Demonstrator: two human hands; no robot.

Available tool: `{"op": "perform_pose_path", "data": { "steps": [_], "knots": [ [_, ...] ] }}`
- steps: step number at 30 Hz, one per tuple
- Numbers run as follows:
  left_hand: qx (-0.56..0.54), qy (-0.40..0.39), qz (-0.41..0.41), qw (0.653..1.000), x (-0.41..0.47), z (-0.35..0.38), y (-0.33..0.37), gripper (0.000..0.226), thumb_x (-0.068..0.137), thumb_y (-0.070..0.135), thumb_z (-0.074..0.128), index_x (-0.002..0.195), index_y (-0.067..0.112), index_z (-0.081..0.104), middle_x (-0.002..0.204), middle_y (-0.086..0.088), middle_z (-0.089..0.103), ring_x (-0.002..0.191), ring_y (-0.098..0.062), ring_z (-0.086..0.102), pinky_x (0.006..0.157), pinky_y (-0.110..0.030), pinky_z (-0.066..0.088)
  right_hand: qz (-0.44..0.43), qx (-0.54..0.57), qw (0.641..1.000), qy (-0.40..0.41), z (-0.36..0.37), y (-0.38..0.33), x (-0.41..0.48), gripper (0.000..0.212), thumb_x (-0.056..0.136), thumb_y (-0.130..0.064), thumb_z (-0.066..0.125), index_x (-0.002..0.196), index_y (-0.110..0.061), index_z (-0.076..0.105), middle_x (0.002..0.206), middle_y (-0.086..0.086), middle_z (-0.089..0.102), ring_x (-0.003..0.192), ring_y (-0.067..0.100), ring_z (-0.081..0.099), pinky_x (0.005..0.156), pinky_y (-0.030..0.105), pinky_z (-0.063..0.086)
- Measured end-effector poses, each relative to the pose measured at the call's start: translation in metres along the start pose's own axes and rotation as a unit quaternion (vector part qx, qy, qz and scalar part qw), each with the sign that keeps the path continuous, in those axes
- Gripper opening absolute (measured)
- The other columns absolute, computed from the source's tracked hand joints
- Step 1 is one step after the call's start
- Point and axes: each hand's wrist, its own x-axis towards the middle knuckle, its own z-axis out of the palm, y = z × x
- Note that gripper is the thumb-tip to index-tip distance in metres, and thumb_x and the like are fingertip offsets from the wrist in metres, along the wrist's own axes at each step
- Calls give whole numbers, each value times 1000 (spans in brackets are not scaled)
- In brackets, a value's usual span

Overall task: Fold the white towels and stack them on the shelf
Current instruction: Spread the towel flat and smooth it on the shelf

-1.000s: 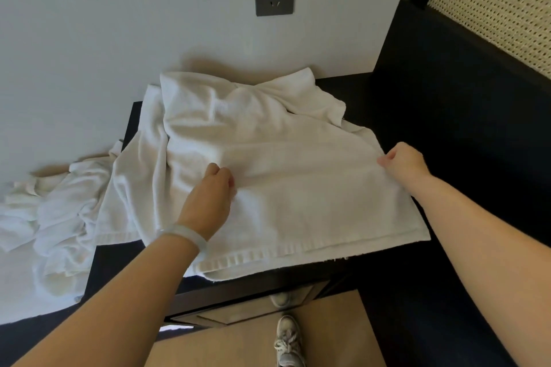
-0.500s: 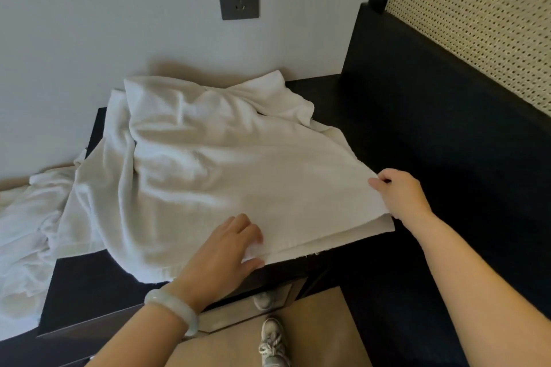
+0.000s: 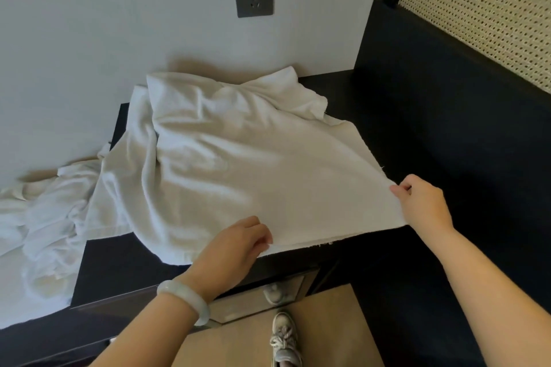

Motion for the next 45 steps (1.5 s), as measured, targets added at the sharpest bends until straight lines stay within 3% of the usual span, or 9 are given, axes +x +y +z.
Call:
{"op": "perform_pose_path", "data": {
  "steps": [8,13,17,21,26,29,35,40,45],
  "knots": [
    [-17,-29,-6,999,-3,2,-1,14,99,22,52,106,24,64,99,12,50,88,-2,47,80,-18,43,-21,-122,992,0,-6,-12,-7,17,100,-27,55,104,-10,55,91,9,61,75,23,59,60,35,46],
    [-36,89,-70,993,-2,3,-10,16,98,24,54,109,22,65,106,12,52,98,-4,49,86,-16,42,-142,-228,959,87,14,-50,-3,33,95,-17,57,127,-10,56,127,12,58,115,29,53,98,43,43],
    [110,111,-122,980,5,6,-19,47,100,34,48,144,18,44,152,-2,36,142,-24,28,114,-34,23,-271,-170,942,-100,67,-71,-9,59,106,-39,32,159,-19,13,167,0,4,153,15,1,124,34,-2],
    [202,-22,-177,963,5,15,-27,73,89,60,-9,154,29,-11,160,5,-21,148,-20,-23,120,-41,-9,-206,-193,951,-127,66,-41,3,68,101,-61,16,157,-30,-6,162,-15,-12,149,4,-13,120,31,-13],
    [203,67,-157,964,36,-7,-16,53,98,45,33,128,12,61,141,-12,53,128,-32,51,105,-46,38,-172,-106,979,-16,31,-55,37,28,102,-33,42,95,-26,68,100,-9,67,99,16,62,96,36,45],
    [223,59,-163,959,72,-15,-22,53,102,42,37,148,17,37,160,-8,24,149,-25,19,118,-41,18,-114,64,991,-17,20,-73,75,18,100,-19,53,96,-21,70,91,-9,64,85,7,58,70,24,44],
    [238,-2,-172,956,117,-4,-47,64,101,54,14,156,27,-2,163,0,-15,150,-22,-16,120,-41,-7,-78,41,989,-119,39,-96,128,19,97,-6,56,106,-16,69,112,3,61,100,19,59,91,34,48],
    [232,55,-155,959,114,8,-49,65,96,49,22,151,17,32,158,-7,27,147,-28,20,116,-44,10,-85,-4,994,-68,54,-116,161,40,92,-19,68,128,-16,52,123,5,48,91,17,51,81,32,45],
    [239,61,-157,956,113,13,-56,62,97,48,29,152,19,34,159,-4,27,148,-24,22,116,-45,15,-58,44,994,-85,69,-130,189,20,91,-28,70,89,-15,54,87,4,65,63,13,60,56,29,48]
  ]
}}
